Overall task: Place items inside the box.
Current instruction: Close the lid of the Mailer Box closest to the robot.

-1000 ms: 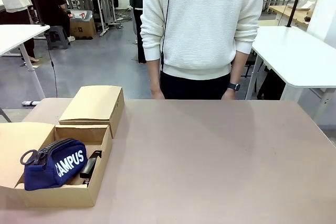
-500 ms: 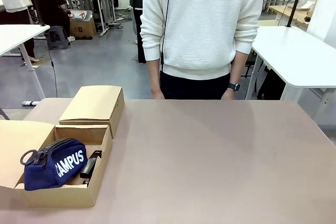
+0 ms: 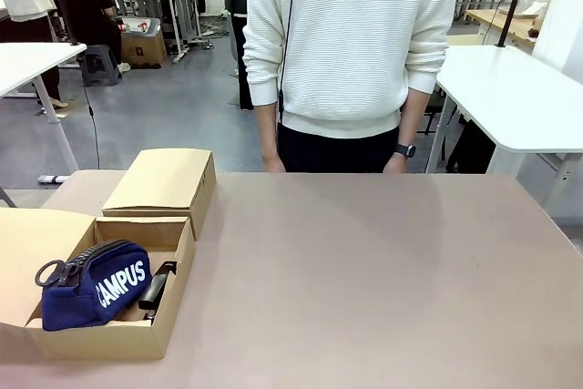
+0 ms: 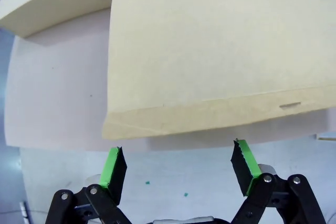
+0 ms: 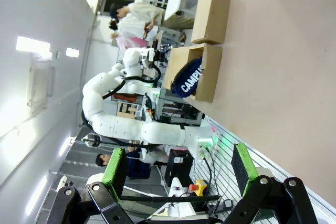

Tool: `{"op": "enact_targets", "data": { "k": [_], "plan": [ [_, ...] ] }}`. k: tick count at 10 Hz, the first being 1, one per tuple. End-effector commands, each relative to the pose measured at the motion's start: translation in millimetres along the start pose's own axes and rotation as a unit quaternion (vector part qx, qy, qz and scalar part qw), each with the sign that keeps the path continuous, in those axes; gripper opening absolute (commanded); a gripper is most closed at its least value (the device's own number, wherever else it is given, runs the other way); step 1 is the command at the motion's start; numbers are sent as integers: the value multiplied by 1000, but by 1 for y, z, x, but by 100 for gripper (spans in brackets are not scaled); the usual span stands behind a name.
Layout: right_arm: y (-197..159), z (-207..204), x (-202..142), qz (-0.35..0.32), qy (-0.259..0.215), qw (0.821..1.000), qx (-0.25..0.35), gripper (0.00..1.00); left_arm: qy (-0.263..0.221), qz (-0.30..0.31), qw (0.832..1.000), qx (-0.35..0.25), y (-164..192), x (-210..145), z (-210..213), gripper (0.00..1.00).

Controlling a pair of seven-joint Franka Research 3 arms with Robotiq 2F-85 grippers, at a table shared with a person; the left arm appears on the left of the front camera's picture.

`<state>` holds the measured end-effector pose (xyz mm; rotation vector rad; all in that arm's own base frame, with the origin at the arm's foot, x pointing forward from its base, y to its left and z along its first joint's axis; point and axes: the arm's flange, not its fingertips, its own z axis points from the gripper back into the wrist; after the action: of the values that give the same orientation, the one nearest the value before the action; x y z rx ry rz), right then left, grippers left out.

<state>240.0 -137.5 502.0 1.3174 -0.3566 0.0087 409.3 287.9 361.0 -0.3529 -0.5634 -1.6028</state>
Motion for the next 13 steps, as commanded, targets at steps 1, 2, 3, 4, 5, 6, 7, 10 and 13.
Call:
{"op": "enact_targets", "data": {
  "k": [1,2,3,4,5,6,7,10,13],
  "plan": [
    [2,1,0,8,-4,1000,10,100,-20,-17,1000,-9,-5,15,-6,100],
    [2,1,0,8,-4,1000,10,100,-31,-39,998,-25,-8,25,-12,100],
    [2,1,0,8,-4,1000,10,100,-45,-53,997,-42,-11,32,-14,100],
    [2,1,0,8,-4,1000,10,100,-70,-61,995,-45,-16,35,-11,100],
    [2,1,0,8,-4,1000,10,100,-117,-67,990,-44,-23,38,-1,100],
    [2,1,0,8,-4,1000,10,100,-151,-75,984,-49,-30,42,9,100],
    [2,1,0,8,-4,1000,10,100,-181,-77,979,-56,-38,47,18,100],
    [2,1,0,8,-4,1000,10,100,-173,-97,979,-53,-66,79,28,100],
    [2,1,0,8,-4,1000,10,100,-179,-178,961,-116,-89,106,12,100]
  ]
}}
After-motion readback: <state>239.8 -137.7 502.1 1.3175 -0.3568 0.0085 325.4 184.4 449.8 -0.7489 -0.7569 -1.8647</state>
